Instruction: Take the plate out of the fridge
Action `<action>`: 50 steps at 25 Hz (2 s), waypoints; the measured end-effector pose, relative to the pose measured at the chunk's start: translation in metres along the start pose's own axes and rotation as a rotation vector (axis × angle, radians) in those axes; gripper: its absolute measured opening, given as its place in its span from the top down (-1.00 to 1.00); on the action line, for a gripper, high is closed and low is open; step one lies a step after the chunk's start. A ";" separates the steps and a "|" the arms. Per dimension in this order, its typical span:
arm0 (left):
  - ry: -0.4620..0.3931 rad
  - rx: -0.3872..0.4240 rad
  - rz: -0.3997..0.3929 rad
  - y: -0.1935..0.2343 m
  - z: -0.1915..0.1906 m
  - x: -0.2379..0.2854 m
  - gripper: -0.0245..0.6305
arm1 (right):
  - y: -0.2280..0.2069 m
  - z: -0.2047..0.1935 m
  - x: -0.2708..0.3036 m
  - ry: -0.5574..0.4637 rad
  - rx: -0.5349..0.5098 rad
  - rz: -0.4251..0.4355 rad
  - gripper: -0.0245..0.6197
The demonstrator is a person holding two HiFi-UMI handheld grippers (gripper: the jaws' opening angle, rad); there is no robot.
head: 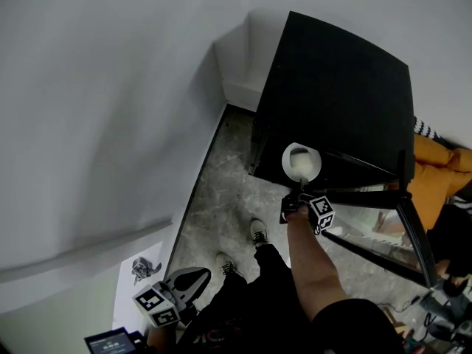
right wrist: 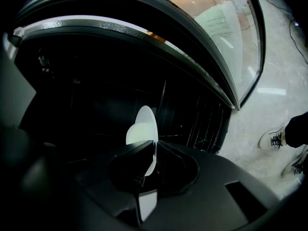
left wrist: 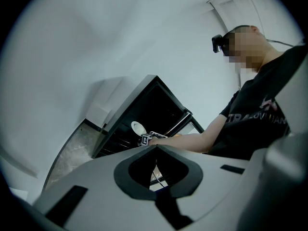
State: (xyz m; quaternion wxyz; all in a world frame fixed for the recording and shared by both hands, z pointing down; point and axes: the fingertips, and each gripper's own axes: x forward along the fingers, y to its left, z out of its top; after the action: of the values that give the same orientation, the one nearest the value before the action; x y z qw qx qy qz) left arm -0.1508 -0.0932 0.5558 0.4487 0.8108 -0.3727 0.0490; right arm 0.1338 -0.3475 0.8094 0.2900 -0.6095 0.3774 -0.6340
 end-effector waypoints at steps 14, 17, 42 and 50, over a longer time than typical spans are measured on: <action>0.004 -0.007 0.017 0.001 -0.009 -0.005 0.91 | 0.002 -0.003 0.018 0.029 0.039 0.011 0.83; 0.006 -0.001 0.018 -0.001 -0.010 -0.006 0.91 | 0.009 -0.002 0.014 0.041 0.022 0.057 0.86; 0.014 0.227 -0.246 -0.029 -0.031 -0.030 0.91 | 0.095 -0.035 -0.194 0.209 -0.080 0.312 0.88; -0.002 0.271 -0.330 -0.042 -0.037 -0.038 0.91 | 0.185 -0.028 -0.269 0.163 -0.134 0.428 0.88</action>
State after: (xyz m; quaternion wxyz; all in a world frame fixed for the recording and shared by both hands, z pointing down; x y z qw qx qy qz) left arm -0.1411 -0.0302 0.5331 0.3373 0.9137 -0.2255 0.0238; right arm 0.1133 -0.2227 0.5072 0.3453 -0.4801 0.5614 -0.5788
